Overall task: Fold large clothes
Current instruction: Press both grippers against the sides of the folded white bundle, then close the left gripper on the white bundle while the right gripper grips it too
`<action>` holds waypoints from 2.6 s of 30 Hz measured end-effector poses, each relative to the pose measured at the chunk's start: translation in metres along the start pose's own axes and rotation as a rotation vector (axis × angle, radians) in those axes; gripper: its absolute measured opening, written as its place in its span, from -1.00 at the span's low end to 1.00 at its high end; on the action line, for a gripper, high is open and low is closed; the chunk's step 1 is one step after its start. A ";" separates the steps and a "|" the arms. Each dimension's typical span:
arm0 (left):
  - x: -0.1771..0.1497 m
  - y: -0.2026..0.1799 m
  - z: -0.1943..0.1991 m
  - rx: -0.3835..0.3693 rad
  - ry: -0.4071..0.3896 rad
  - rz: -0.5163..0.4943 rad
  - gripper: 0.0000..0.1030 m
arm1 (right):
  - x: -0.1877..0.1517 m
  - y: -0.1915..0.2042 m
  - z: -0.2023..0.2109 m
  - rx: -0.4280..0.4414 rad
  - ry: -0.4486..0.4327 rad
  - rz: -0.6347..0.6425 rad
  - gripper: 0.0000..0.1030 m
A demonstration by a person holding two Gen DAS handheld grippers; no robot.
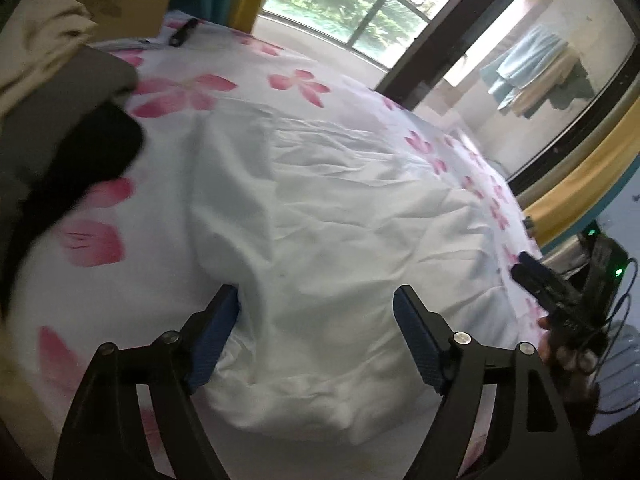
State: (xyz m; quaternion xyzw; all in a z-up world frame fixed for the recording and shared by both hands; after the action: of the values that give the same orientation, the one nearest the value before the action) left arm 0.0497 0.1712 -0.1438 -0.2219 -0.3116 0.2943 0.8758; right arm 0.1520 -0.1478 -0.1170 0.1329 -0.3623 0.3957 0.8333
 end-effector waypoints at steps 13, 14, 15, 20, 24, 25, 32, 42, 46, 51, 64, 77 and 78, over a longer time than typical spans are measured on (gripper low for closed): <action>0.002 -0.026 -0.024 -0.099 0.020 0.014 0.74 | 0.005 -0.008 -0.016 0.118 -0.007 -0.067 0.80; 0.002 -0.026 -0.024 -0.108 0.020 0.020 0.74 | 0.005 -0.005 -0.022 0.143 -0.002 -0.063 0.80; 0.003 -0.025 -0.024 -0.122 0.021 0.032 0.74 | 0.005 -0.002 -0.026 0.158 0.005 -0.063 0.80; 0.006 -0.019 -0.022 -0.176 0.021 0.080 0.74 | -0.001 0.019 -0.057 0.264 0.069 -0.052 0.37; 0.008 -0.023 -0.016 -0.169 -0.001 0.076 0.74 | 0.008 0.042 -0.066 0.229 0.078 0.056 0.36; 0.007 -0.027 -0.015 -0.160 -0.001 0.054 0.74 | 0.010 0.043 -0.068 0.229 0.082 0.062 0.36; -0.005 -0.058 -0.042 -0.006 0.016 -0.109 0.82 | 0.012 0.043 -0.070 0.242 0.080 0.066 0.36; -0.009 -0.064 -0.052 0.117 -0.036 -0.216 0.84 | 0.007 0.028 -0.066 0.292 0.061 -0.034 0.36; -0.012 -0.065 -0.052 0.142 -0.052 -0.241 0.84 | 0.007 0.036 -0.067 0.301 0.048 -0.019 0.36; -0.016 -0.069 -0.055 0.161 -0.083 -0.270 0.70 | 0.008 0.040 -0.069 0.308 0.044 -0.012 0.27; -0.015 -0.081 -0.051 0.089 -0.128 -0.254 -0.45 | 0.013 0.046 -0.062 0.344 -0.002 -0.017 -0.51; -0.008 -0.046 -0.028 0.062 -0.076 -0.071 0.28 | 0.021 0.056 -0.052 0.330 -0.030 0.029 -0.57; -0.009 -0.045 -0.024 0.077 -0.088 -0.084 0.38 | 0.020 0.055 -0.052 0.330 -0.026 0.024 -0.53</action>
State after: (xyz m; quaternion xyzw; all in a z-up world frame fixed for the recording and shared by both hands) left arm 0.0771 0.1281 -0.1387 -0.1618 -0.3471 0.2787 0.8807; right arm 0.1451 -0.0741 -0.1431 0.2690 -0.3045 0.4580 0.7907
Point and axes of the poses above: each gripper's, at about its wrist camera, not at the fingertips, and z roughly against the way its jaws point, y to its left, x to its top, the point moved 3 cm from there along -z, roughly the way its jaws point, and after that the axes turned 10 degrees about z, right-handed, at the moved point
